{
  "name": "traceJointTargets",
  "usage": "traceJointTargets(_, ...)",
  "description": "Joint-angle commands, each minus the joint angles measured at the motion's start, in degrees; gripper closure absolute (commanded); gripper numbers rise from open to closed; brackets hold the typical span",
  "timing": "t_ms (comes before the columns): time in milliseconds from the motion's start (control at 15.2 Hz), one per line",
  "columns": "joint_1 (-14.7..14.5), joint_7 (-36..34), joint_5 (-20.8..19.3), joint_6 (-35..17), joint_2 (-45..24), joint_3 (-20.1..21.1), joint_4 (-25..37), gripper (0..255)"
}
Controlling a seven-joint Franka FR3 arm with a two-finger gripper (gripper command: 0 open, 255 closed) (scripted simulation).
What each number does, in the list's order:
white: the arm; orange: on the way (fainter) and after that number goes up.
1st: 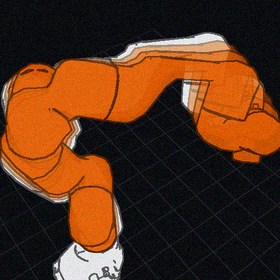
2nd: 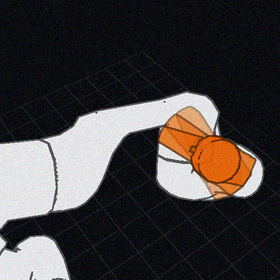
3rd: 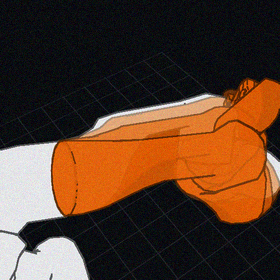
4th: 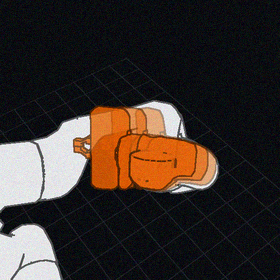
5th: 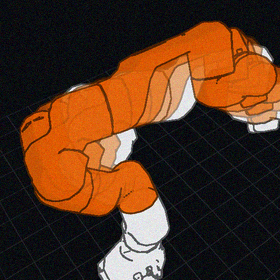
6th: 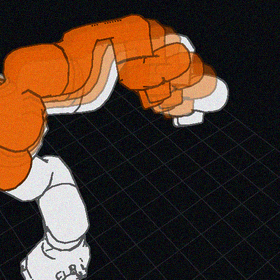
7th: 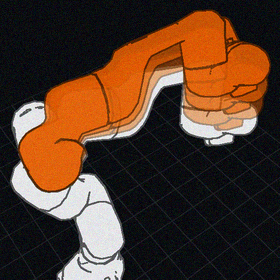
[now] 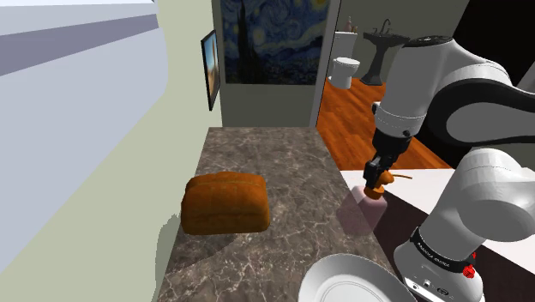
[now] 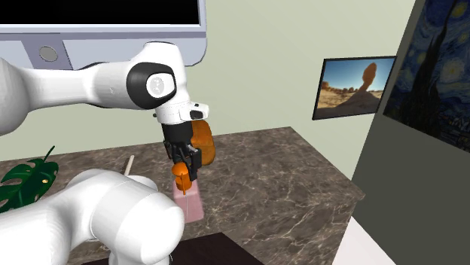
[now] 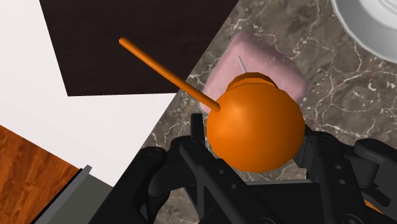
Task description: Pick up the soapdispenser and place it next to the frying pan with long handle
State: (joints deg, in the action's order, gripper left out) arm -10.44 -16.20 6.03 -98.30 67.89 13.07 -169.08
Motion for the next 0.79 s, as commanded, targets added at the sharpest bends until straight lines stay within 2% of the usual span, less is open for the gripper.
traceJointTargets(0,0.0,0.0,0.02,-0.2,-0.04,0.02,-0.14,255)
traceJointTargets(264,0.0,0.0,0.02,-0.2,-0.04,0.02,-0.14,255)
traceJointTargets(330,0.0,0.0,0.02,-0.2,-0.04,0.02,-0.14,0)
traceJointTargets(660,-0.01,0.0,0.02,-0.2,-0.04,0.02,-0.14,0)
traceJointTargets(726,0.21,0.01,-0.24,1.53,-0.29,-0.19,1.87,0)
